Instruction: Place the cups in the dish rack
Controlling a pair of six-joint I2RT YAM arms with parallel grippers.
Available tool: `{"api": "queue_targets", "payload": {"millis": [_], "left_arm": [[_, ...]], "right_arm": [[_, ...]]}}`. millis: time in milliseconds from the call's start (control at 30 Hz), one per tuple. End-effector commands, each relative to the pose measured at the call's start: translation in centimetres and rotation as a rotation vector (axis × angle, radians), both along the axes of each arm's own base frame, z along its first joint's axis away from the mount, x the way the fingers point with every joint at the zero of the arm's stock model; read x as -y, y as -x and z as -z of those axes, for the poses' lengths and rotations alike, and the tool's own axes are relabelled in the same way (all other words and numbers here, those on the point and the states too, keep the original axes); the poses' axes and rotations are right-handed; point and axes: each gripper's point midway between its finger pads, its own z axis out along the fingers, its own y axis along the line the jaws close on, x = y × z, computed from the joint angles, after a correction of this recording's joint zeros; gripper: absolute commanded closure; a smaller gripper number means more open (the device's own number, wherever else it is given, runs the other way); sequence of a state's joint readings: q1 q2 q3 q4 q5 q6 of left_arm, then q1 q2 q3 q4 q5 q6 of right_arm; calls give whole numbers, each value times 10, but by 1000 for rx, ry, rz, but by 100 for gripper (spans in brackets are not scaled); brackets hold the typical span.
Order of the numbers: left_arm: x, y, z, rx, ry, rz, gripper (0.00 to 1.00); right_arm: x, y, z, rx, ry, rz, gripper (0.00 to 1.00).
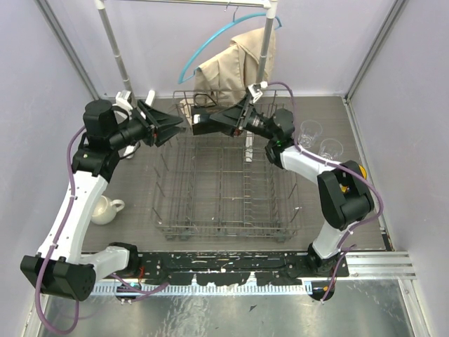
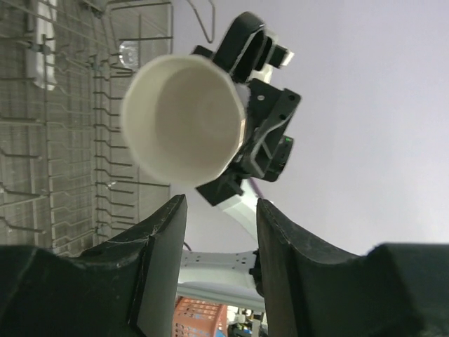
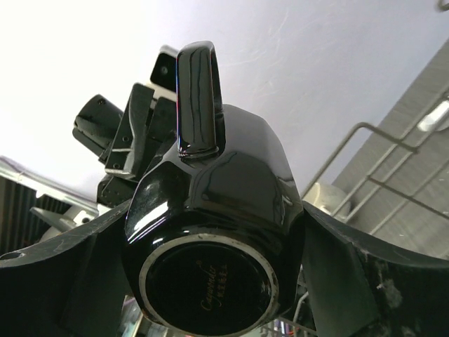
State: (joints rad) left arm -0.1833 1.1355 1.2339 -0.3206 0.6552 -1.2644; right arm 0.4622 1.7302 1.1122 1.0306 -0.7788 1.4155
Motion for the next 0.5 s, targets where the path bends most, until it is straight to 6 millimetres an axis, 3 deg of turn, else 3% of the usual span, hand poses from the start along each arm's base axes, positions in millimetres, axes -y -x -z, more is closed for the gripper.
{"api": "queue_targets", "payload": {"millis": [0, 233, 467], "left_arm": [[-8, 2, 18, 0, -69, -29, 49], [-18, -6, 43, -9, -208, -62, 50], [-39, -10, 88, -55, -444, -83, 50]], "right_arm": [[29, 17, -53, 209, -16, 63, 86], [46, 8, -24, 275, 228, 130, 88], [79, -6, 5, 259, 389, 194, 88]]}}
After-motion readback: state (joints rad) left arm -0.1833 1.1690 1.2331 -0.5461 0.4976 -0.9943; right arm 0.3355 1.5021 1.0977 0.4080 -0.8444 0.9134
